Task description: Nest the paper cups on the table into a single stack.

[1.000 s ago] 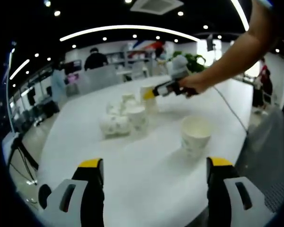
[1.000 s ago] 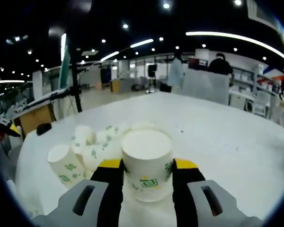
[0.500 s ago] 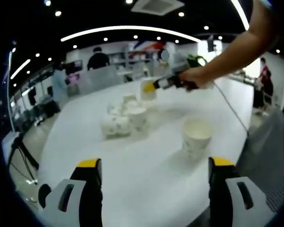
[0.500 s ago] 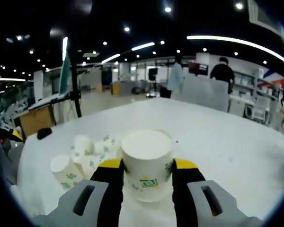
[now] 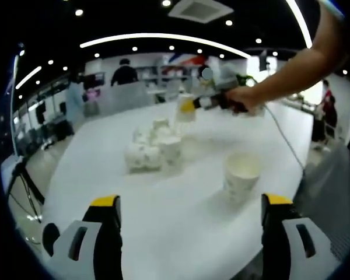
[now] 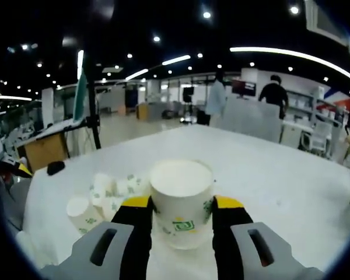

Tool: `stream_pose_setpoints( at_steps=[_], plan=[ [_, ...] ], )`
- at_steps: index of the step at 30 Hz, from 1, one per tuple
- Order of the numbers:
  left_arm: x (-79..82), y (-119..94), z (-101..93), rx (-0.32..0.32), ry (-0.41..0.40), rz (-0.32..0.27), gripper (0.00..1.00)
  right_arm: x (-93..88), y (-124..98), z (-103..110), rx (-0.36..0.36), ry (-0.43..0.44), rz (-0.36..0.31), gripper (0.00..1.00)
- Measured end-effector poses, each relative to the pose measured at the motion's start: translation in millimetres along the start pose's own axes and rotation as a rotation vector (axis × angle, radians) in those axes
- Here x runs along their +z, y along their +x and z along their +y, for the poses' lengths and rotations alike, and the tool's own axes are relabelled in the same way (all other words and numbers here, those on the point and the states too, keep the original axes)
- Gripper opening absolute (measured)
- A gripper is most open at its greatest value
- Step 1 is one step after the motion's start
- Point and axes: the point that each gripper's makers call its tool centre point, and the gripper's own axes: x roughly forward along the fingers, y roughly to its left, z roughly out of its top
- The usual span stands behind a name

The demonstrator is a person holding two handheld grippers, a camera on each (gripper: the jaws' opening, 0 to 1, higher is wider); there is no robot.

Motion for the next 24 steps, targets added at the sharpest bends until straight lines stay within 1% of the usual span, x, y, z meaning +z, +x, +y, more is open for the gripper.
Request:
stream_pose_setpoints(
  at_steps=[8, 18, 21, 22, 24],
  plan=[
    [0.9, -1, 0.5, 0.001, 0.001, -0.003, 0.98, 6.0, -5, 6, 0.01, -0.006, -0.007, 0.37],
    [3.3, -1, -2.1, -0.009, 0.01, -0.015, 0.98, 17.7, -14, 22, 0.034, 0.006, -0.023, 0.37],
    [4.5, -2, -1.5, -0.003, 0.016, -0.019, 0.98, 20.8, -17, 27, 0.037, 0.01, -0.024, 0.37],
    [3.6, -1, -1.8, -0.004, 0.02, -0.016, 0.98, 22.7, -19, 29, 0.036, 0.011, -0.026, 0.37],
    [-2.1, 0, -2.4, -0.003, 0.053, 0.014, 0.97, 26.4, -20, 32, 0.036, 0.014, -0.028, 0.37]
  ],
)
